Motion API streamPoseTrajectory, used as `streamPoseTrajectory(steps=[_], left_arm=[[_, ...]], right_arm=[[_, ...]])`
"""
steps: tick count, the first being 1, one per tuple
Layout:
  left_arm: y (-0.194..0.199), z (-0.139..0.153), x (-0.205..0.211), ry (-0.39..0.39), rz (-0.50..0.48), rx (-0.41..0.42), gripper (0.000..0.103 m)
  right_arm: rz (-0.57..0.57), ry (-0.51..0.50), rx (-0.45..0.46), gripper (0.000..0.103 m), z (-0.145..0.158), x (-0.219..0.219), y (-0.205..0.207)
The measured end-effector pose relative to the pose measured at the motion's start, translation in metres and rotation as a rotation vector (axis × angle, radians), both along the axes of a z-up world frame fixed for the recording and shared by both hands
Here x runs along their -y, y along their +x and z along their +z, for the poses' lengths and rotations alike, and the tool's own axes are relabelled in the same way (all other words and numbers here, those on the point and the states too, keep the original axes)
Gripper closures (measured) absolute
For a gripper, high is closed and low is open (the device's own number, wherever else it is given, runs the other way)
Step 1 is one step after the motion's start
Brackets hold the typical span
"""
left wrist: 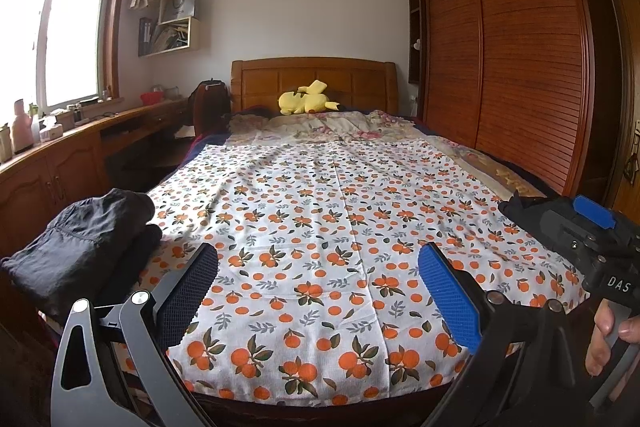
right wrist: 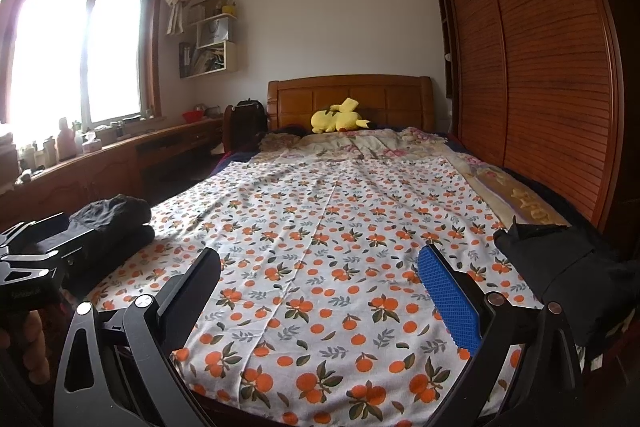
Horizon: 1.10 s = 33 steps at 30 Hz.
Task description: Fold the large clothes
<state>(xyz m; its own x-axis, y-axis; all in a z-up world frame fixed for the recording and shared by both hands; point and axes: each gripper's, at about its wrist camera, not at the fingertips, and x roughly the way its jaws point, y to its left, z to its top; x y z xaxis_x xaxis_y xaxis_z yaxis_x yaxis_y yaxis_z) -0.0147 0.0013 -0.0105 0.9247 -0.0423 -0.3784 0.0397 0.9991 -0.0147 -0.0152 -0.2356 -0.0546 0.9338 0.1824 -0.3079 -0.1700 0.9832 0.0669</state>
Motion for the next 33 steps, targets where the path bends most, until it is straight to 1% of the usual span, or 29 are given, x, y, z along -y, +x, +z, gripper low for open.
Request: streamPoseTrajectory(steps=[8,33], left_arm=[[0.0003,-0.0038,-0.0011,0.000,-0.003,-0.004,0.003],[-0.0004,-0.0030,0.0000,-0.001,-0.003,0.000,0.003]], right_arm=[[0.000,0.000,0.000,0.008,0.0002,-0.0001,-0.0002],[0.000,-0.001,0.000,0.008,0.0012,-0.0015,-0.0006]])
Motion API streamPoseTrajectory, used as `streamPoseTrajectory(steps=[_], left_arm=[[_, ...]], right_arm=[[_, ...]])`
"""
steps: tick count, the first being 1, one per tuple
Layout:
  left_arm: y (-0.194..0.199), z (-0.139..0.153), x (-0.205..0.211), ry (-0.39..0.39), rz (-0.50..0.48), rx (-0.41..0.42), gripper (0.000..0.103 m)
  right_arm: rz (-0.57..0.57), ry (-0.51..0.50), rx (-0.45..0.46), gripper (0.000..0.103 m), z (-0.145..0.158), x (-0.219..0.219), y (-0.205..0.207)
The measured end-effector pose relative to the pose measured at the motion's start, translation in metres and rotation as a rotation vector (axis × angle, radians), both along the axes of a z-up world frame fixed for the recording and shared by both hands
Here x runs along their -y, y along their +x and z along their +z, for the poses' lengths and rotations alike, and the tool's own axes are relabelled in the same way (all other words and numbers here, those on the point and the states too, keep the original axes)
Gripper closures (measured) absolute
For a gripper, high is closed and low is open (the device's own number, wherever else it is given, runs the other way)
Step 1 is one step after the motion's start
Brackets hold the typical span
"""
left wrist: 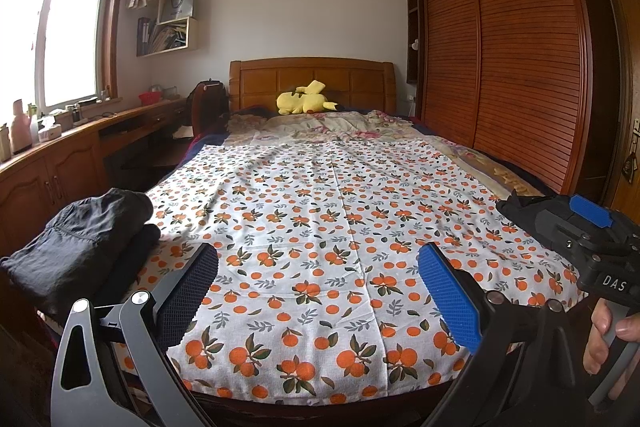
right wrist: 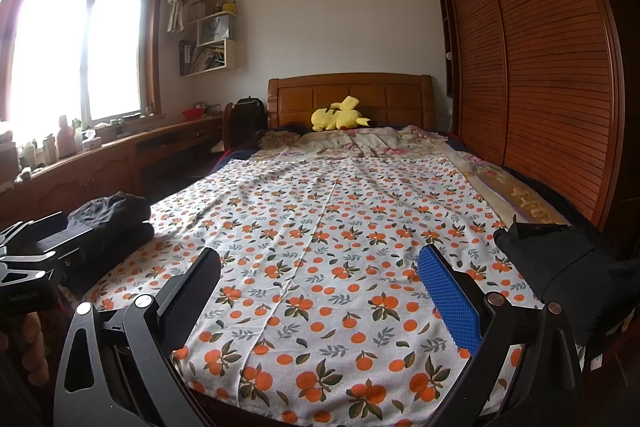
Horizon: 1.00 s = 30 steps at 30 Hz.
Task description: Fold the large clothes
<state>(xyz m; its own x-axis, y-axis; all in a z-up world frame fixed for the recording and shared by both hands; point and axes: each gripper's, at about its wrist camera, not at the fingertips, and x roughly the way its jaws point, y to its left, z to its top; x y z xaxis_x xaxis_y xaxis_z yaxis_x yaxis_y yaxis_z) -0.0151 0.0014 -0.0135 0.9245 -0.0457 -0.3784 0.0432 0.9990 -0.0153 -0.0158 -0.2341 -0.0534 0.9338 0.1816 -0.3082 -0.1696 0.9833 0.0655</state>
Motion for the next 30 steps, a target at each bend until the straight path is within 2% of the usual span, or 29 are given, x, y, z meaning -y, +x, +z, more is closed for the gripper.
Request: streamPoseTrajectory(steps=[30], left_arm=[[-0.0020,0.0051,0.0022,0.003,-0.004,0.005,0.002]], right_arm=[[-0.001,0.000,-0.001,0.008,-0.0032,0.0041,0.0014]])
